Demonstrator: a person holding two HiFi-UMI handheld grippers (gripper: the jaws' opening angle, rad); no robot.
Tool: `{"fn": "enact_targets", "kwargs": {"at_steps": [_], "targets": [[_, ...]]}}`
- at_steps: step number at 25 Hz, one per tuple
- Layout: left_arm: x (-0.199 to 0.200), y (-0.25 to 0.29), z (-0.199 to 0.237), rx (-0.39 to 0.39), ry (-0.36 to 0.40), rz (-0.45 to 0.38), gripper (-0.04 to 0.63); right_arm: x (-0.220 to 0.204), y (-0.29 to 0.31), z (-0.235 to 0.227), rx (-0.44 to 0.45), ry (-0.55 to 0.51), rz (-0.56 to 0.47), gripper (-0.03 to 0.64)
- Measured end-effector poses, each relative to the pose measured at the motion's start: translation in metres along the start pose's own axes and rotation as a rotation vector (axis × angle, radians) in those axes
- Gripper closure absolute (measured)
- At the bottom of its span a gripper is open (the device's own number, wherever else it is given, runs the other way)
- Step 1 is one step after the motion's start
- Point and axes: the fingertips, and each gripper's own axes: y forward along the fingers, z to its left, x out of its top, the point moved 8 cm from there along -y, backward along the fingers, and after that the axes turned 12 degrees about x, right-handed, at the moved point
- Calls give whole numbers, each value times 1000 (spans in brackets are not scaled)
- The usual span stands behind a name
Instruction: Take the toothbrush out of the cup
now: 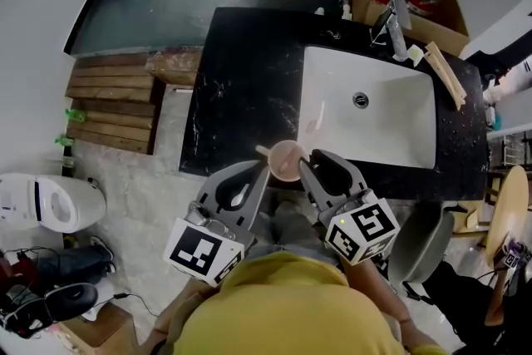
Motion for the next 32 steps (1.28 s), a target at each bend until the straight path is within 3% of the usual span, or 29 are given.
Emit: {"fn": "enact_targets", "kwargs": {"at_steps": [16,24,32], "targets": [[-4,2,25,44,-17,17,584,-13,28,-37,-33,218,2,505],[-6,3,31,51,-17,31,583,-17,39,-46,3,309,-36,505],[-7,0,33,48,-18,33,583,-14,39,-39,23,265,-50,577]]}}
